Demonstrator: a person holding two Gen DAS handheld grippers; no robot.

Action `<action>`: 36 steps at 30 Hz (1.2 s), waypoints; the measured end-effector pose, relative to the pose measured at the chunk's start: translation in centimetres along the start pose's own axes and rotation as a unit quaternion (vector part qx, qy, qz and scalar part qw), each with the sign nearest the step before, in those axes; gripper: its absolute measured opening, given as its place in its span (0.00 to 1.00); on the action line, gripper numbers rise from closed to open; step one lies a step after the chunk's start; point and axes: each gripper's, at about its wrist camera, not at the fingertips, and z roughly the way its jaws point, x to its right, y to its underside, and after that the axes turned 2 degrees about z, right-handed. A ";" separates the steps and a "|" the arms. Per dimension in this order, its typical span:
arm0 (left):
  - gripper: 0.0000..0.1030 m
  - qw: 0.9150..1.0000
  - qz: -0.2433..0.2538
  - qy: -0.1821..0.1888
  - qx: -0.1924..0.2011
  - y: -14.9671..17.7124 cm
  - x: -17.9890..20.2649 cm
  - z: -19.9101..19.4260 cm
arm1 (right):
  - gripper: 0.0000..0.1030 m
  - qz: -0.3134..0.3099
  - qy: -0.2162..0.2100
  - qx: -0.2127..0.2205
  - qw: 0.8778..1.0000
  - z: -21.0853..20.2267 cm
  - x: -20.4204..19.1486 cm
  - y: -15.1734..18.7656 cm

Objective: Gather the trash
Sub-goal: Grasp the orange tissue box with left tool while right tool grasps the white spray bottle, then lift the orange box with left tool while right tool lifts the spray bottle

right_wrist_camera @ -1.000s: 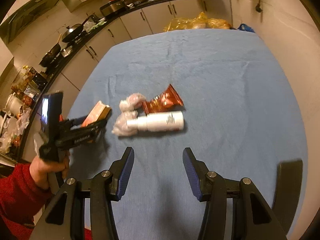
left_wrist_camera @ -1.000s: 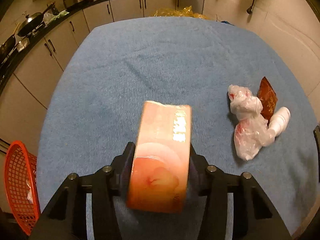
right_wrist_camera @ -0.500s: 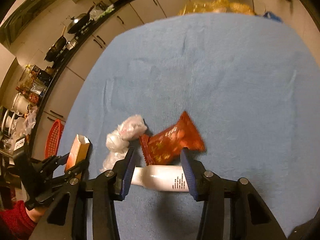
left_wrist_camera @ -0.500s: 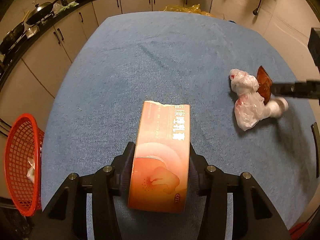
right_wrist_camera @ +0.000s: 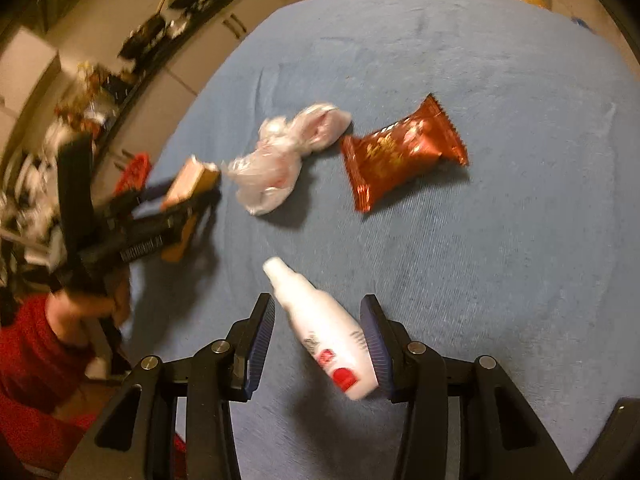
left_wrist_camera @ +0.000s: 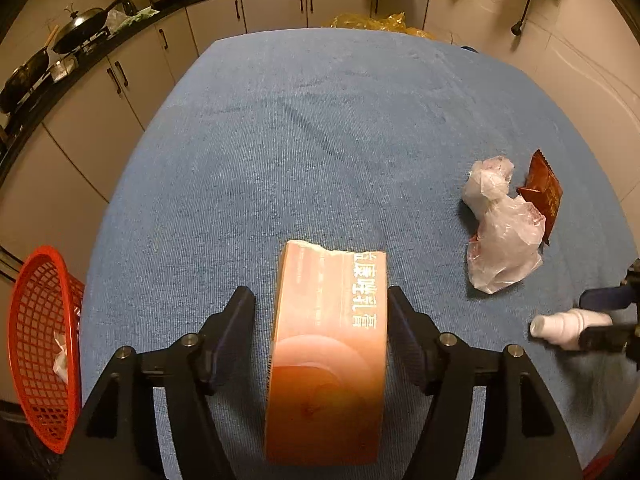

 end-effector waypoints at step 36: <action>0.43 0.995 0.026 0.043 0.081 5.8 0.7 -9.8 | 0.32 -0.017 0.107 0.107 0.988 -1.1 -9.9 5.4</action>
